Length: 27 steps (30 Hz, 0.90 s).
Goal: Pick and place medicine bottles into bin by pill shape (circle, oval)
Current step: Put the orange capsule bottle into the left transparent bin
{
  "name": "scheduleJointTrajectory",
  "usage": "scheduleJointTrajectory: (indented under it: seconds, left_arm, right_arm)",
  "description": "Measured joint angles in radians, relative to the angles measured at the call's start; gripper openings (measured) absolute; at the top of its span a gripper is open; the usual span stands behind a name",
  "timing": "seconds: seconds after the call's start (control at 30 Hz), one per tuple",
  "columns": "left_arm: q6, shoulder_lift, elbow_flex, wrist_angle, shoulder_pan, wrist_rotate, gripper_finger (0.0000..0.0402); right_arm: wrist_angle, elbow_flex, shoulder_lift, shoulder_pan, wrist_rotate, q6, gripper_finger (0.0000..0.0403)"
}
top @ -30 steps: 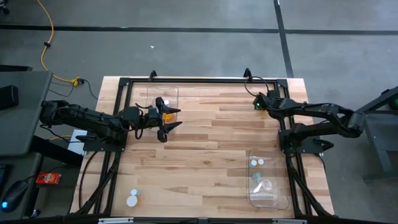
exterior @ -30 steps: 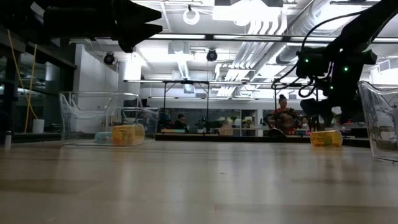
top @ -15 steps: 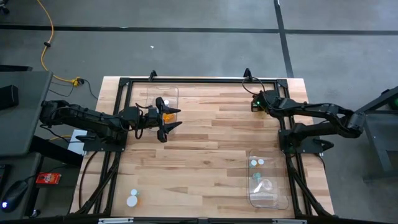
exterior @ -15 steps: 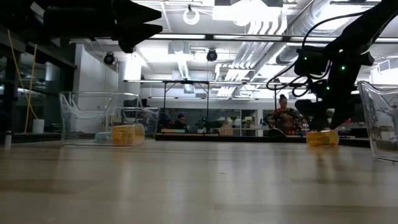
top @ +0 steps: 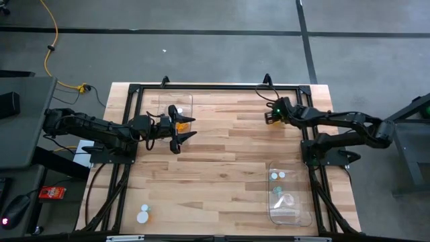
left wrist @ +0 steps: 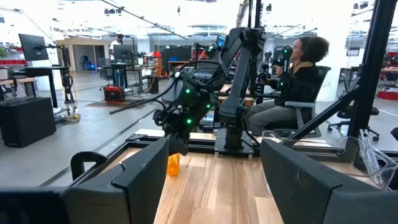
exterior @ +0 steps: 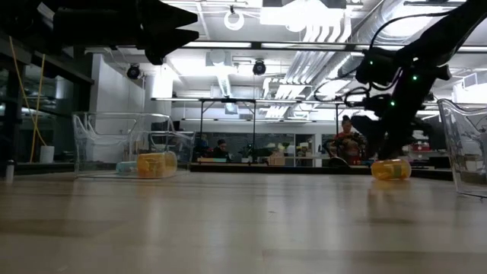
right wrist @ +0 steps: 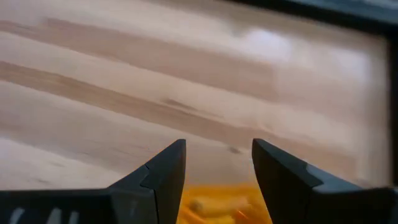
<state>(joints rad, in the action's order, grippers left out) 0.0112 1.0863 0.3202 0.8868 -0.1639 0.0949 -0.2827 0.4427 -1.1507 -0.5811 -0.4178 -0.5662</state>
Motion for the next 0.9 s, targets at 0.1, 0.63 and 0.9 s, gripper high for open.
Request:
scheduleJointTrajectory:
  seconds: [0.1,0.63,0.9]
  left_arm:
    - [0.000,0.000,0.000,0.000,0.000,0.000,0.0246]
    - [-0.012,0.000,0.000,0.000,0.000,-0.009,0.0245]
    - [-0.027,0.000,0.000,0.000,0.000,-0.009,0.0246]
  right_arm:
    - [0.088,0.000,0.000,0.029,0.005,0.066,0.0177]
    - [-0.579,0.358,0.090,0.173,0.053,0.149,0.0177]
    - [-0.816,0.538,0.084,0.178,0.147,0.532,0.0177]
